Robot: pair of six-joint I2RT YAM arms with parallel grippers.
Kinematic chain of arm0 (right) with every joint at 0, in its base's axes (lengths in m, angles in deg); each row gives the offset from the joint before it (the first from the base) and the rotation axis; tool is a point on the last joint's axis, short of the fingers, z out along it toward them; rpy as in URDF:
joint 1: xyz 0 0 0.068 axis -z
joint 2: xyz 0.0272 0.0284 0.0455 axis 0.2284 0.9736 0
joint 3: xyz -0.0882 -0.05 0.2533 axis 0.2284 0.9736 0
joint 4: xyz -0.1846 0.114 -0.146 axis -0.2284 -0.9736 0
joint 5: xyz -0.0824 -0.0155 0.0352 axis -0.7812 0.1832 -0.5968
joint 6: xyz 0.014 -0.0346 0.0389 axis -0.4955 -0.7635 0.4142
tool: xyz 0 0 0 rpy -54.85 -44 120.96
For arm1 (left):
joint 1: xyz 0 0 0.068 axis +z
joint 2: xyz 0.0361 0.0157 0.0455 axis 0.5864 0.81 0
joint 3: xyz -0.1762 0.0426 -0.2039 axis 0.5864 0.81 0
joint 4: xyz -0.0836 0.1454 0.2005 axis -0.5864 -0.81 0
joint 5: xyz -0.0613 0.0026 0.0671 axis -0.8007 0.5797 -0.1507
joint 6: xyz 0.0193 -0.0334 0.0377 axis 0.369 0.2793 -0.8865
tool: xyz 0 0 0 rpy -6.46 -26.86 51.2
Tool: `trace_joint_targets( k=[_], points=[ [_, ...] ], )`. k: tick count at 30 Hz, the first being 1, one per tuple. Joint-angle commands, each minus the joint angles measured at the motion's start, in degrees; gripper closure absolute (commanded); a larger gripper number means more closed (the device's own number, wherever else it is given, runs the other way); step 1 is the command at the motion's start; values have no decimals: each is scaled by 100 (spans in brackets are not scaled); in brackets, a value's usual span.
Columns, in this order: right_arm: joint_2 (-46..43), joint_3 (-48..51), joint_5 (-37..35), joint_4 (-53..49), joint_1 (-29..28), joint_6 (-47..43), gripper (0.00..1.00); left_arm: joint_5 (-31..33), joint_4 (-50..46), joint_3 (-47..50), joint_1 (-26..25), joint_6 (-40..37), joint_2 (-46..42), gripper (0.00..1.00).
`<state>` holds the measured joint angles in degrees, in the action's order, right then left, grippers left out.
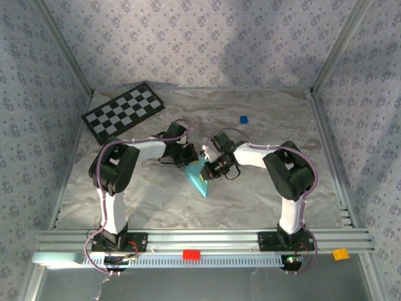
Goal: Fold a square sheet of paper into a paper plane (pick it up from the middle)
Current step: Third fold the triangle at the center of the table.
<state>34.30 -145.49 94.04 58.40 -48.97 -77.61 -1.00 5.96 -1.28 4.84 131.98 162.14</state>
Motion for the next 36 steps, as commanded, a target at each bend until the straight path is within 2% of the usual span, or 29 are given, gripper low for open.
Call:
trace_joint_targets(
  k=[1,36],
  points=[
    [113,-160,-37,-223,-24,-173,100,20,-360,88,-19,-108,84,94],
    [220,-321,31,-347,9,-266,100,28,-376,63,-45,-97,102,94]
  ],
)
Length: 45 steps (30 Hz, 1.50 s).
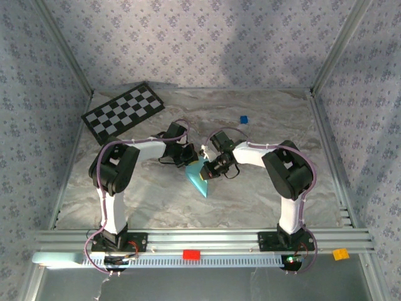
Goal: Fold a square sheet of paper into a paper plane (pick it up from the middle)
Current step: Third fold the triangle at the center of the table.
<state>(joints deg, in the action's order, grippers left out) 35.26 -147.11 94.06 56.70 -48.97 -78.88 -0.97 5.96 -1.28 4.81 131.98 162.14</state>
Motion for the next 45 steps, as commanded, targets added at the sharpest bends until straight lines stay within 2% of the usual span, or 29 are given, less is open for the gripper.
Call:
trace_joint_targets(
  k=[1,27,31,35,39,43,45],
  points=[
    [133,-157,15,-171,17,-144,100,26,-379,63,-41,-100,102,94],
    [252,77,-156,-168,26,-163,100,17,-417,-73,-43,-128,47,94],
    [250,91,-124,-132,26,-145,100,201,-680,-384,-33,-263,-179,89],
    [244,106,-110,-102,13,-118,100,604,-938,-658,-31,-384,-541,76],
    [255,118,-82,-58,17,-93,100,848,-946,-580,-34,-342,-976,68],
    [260,123,-47,-14,22,-38,100,938,-645,46,-74,-63,-1671,73],
    [251,124,-44,-10,18,-12,100,900,-317,553,-117,186,-2107,83]
  ],
)
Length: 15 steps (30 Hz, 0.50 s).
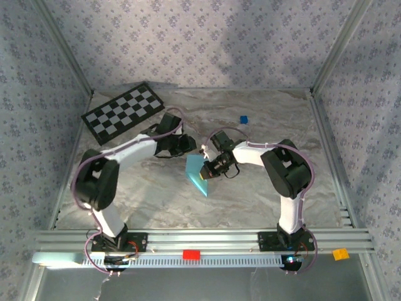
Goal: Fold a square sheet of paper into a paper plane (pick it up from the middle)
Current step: Third fold the triangle at the center of the table.
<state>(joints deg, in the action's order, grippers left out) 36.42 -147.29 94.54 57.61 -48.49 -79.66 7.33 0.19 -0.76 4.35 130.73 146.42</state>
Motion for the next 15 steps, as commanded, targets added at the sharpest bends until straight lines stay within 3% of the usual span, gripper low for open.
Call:
trace_joint_targets(
  k=[1,5,9,15],
  points=[
    [134,142,-99,-99,-24,75,100,38,445,715,-90,442,-731,86],
    [132,159,-96,-78,-31,114,100,-156,1919,1952,-273,1434,-1350,100],
    [115,176,-109,-120,-31,126,100,-190,3029,2664,-512,2000,-1430,100],
    [88,194,-142,-137,-23,127,100,-79,3494,2942,-774,2253,-1076,100]
  ],
)
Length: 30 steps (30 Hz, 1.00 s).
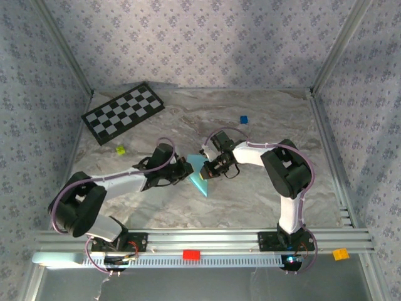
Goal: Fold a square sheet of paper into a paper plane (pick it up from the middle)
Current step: Third fold the triangle at the center of the table.
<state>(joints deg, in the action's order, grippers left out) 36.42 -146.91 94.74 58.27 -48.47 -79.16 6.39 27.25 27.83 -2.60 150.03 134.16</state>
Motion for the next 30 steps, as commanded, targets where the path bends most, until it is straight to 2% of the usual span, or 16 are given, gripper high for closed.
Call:
trace_joint_targets(
  k=[1,11,18,30],
  points=[
    [88,165,-162,-199,-25,77,100,10,848,75,-96,346,250,100],
    [109,158,-184,-202,-24,71,100,117,866,28,-227,277,779,100],
    [120,140,-198,-210,-24,77,100,309,372,36,-219,20,841,100],
    [123,132,-177,-181,-33,103,100,458,450,260,-284,-14,1253,100]
  ],
)
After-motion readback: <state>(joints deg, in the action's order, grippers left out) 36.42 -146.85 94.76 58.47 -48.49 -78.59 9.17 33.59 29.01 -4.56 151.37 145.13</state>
